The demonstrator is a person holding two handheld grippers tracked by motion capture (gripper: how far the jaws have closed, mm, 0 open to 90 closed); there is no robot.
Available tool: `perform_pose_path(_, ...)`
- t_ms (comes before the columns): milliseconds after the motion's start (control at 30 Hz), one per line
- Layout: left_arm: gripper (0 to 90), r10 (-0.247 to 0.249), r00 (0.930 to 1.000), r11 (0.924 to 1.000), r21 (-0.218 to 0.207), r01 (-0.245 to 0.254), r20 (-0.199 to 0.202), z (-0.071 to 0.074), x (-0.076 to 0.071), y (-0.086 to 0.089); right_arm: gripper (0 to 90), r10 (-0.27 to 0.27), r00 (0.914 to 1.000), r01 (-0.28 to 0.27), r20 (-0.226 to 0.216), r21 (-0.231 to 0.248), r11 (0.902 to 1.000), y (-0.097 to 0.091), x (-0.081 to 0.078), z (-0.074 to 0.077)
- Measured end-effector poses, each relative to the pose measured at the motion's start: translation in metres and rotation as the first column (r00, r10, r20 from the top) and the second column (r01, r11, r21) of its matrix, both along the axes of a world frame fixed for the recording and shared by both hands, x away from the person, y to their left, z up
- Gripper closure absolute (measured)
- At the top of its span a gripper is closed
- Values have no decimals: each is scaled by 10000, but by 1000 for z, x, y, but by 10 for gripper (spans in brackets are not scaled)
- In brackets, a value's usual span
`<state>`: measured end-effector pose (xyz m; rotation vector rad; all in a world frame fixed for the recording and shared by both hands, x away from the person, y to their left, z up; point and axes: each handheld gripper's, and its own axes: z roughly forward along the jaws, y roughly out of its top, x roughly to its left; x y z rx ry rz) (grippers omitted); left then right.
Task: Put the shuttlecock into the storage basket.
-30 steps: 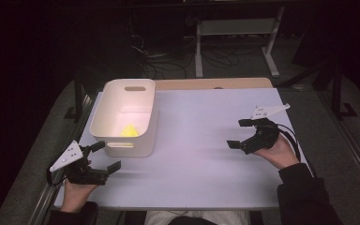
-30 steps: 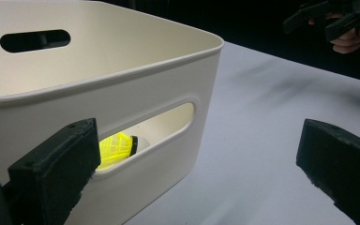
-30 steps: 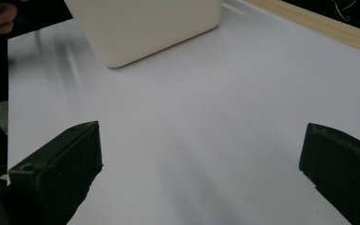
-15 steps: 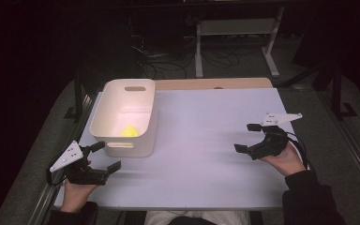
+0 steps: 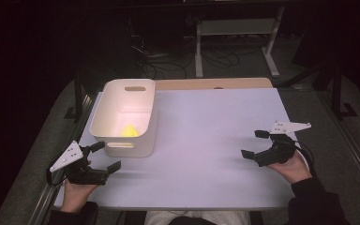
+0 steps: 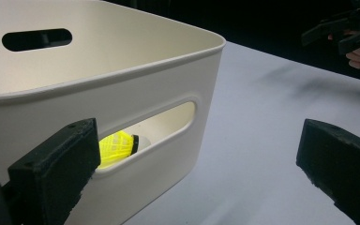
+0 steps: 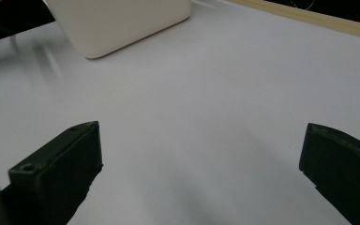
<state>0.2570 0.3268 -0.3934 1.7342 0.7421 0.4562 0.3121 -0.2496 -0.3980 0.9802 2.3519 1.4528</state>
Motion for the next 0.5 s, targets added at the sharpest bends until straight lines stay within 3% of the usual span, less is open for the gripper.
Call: perform_pose_path(500, 0, -12, 10000, 10000, 32, 12, -50, 0, 0, 0, 0, -375, 9992, 376, 110, -88, 9993, -12, -16, -13)
